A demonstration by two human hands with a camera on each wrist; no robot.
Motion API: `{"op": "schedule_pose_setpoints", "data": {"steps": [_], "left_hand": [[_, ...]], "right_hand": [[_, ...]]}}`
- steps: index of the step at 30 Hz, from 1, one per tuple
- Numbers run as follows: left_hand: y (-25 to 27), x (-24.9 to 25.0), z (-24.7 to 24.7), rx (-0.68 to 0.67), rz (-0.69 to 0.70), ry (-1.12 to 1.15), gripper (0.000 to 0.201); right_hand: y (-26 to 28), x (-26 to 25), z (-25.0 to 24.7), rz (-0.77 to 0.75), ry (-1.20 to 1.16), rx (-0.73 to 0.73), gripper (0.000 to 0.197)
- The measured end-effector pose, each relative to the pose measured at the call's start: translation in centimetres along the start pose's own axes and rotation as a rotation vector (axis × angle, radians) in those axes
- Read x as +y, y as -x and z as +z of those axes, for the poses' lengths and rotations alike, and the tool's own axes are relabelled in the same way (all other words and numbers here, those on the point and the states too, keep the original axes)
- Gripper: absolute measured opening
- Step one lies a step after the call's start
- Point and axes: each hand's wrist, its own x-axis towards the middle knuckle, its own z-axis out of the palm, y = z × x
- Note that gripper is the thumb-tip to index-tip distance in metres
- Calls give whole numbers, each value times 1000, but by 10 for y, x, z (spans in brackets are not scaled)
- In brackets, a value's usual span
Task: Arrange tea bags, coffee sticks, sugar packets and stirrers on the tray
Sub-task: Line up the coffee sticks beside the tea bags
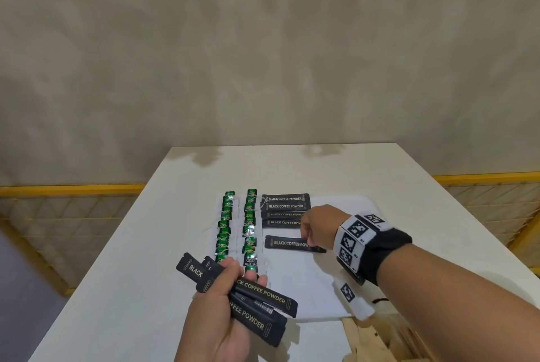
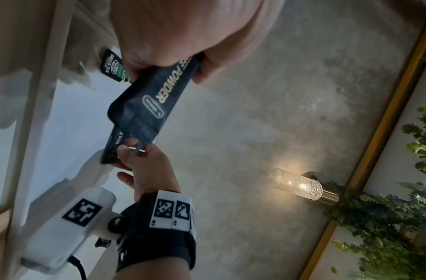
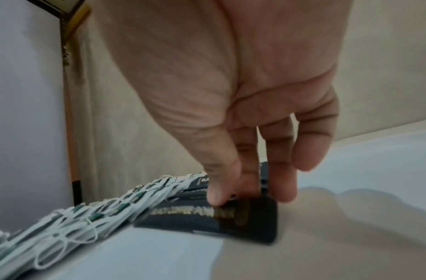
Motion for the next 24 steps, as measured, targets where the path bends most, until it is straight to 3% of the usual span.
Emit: {"op": "schedule_pose_setpoints", "data": {"steps": [3, 7, 11, 24], "left_hand": [[1, 1, -1, 3, -1, 15, 3], [4, 2, -3, -8, 2, 8, 5], [8, 1, -1, -20, 9, -12, 4], [13, 2, -2, -14, 9, -22, 6]], "right_hand": [[5, -4, 2, -19, -23, 125, 23], [16, -20, 15, -102, 93, 50, 25], [22, -34, 31, -73, 227, -53, 30], [11, -38, 44, 70, 160, 85, 42]]}}
